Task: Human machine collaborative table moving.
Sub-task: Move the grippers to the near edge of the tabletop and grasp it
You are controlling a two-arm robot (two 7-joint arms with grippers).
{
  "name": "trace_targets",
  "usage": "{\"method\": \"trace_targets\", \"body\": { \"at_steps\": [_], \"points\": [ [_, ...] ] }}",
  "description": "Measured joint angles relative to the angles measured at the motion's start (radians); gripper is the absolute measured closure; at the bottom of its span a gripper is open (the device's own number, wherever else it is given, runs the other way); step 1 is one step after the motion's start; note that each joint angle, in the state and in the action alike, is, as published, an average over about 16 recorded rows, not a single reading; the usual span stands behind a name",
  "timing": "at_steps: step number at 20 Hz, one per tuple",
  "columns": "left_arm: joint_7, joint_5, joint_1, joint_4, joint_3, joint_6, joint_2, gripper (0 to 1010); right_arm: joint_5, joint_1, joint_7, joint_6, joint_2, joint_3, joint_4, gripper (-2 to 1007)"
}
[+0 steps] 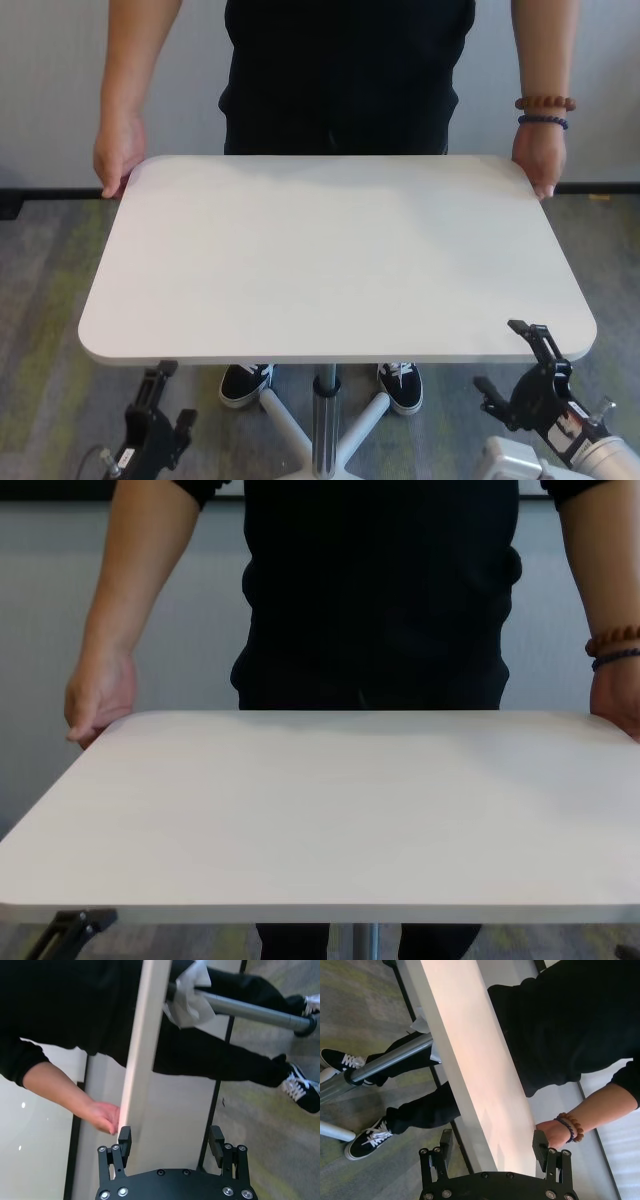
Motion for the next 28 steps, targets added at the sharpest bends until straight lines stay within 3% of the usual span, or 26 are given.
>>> {"method": "trace_targets", "body": {
  "at_steps": [8, 21, 28],
  "points": [
    [0.002, 0.027, -0.028, 0.060, -0.010, 0.016, -0.041, 7, -0.018, 0.007, 0.008, -0.002, -0.022, 0.009, 0.013, 5],
    [0.030, 0.086, -0.011, 0.008, -0.035, 0.015, -0.037, 7, -0.047, 0.016, 0.025, -0.012, -0.048, 0.025, 0.032, 5],
    [0.025, 0.127, -0.038, 0.029, -0.044, 0.031, -0.055, 7, -0.070, 0.023, 0.032, -0.012, -0.060, 0.035, 0.040, 5]
  ]
}}
